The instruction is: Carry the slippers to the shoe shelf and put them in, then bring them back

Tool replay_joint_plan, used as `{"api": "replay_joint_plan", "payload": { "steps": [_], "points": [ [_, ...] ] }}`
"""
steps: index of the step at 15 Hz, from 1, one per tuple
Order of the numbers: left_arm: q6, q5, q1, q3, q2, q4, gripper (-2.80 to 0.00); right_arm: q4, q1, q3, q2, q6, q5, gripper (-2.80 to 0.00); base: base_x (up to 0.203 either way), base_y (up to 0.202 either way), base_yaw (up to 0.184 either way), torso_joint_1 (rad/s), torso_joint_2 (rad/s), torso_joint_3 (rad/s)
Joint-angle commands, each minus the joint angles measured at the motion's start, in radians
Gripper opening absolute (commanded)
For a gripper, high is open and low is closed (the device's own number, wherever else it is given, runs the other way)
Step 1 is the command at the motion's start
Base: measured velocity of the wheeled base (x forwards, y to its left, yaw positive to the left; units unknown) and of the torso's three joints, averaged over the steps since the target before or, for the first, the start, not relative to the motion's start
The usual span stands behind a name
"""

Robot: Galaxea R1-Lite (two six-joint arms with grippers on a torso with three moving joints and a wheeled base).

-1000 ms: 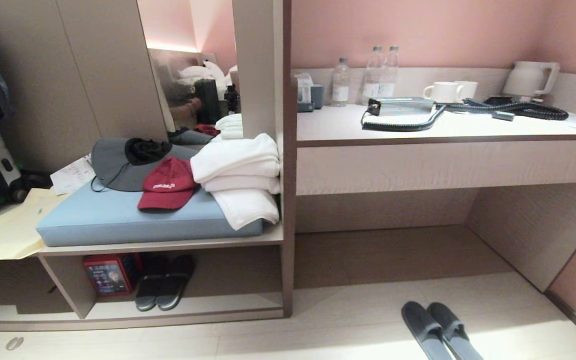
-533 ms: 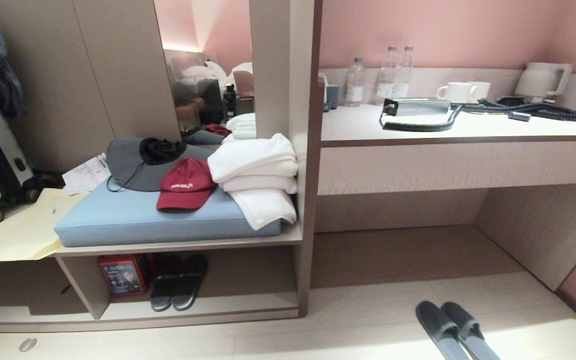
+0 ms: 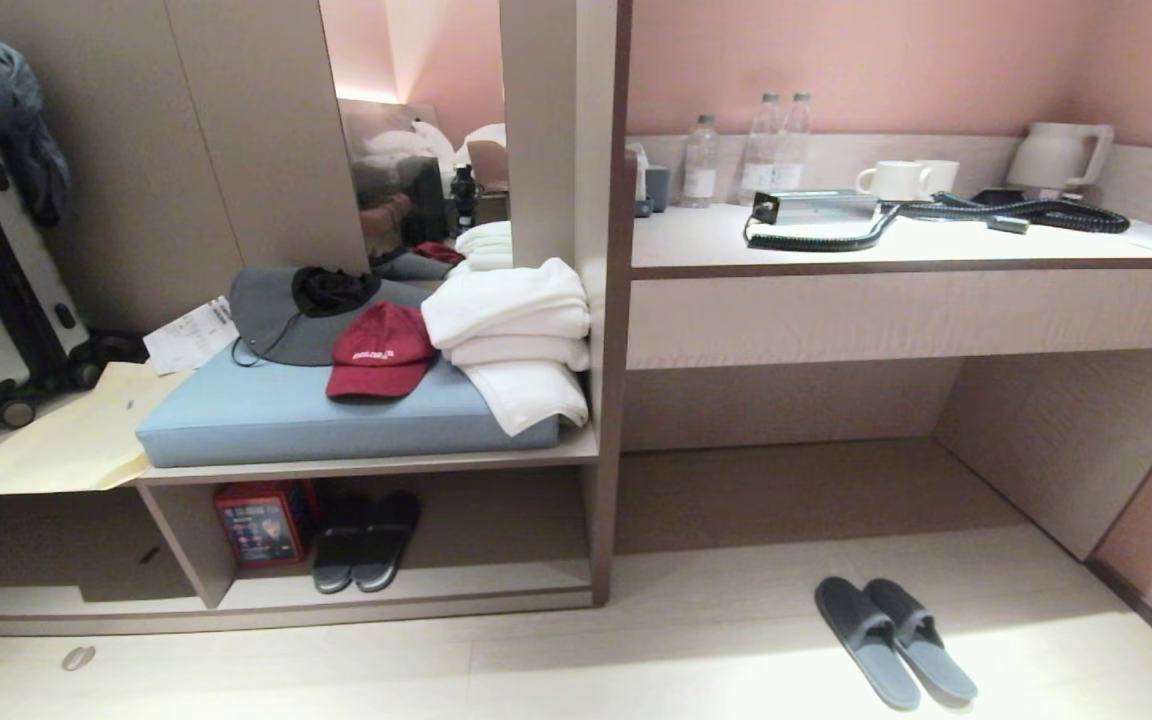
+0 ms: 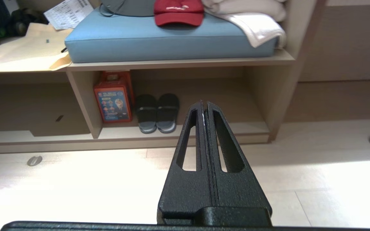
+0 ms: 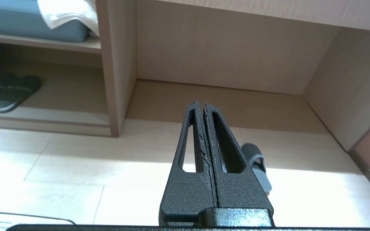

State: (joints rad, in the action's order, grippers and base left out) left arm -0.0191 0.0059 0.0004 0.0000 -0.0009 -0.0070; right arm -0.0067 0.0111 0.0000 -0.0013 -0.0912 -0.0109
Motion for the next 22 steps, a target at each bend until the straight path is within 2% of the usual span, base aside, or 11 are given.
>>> {"api": "replay_joint_plan", "payload": {
  "steps": [1,22],
  "points": [
    [-0.001,0.000,0.000,0.000,0.001,-0.001,-2.80,-0.001,0.001,0.000,0.001,-0.001,0.000,-2.80,-0.194,0.000,0.000,0.007,0.00,0.001],
    [-0.001,0.000,0.000,0.000,0.001,-0.001,-2.80,0.001,0.000,0.000,0.001,0.001,0.000,-2.80,-0.197,0.000,0.001,0.002,0.00,0.002]
  ]
}}
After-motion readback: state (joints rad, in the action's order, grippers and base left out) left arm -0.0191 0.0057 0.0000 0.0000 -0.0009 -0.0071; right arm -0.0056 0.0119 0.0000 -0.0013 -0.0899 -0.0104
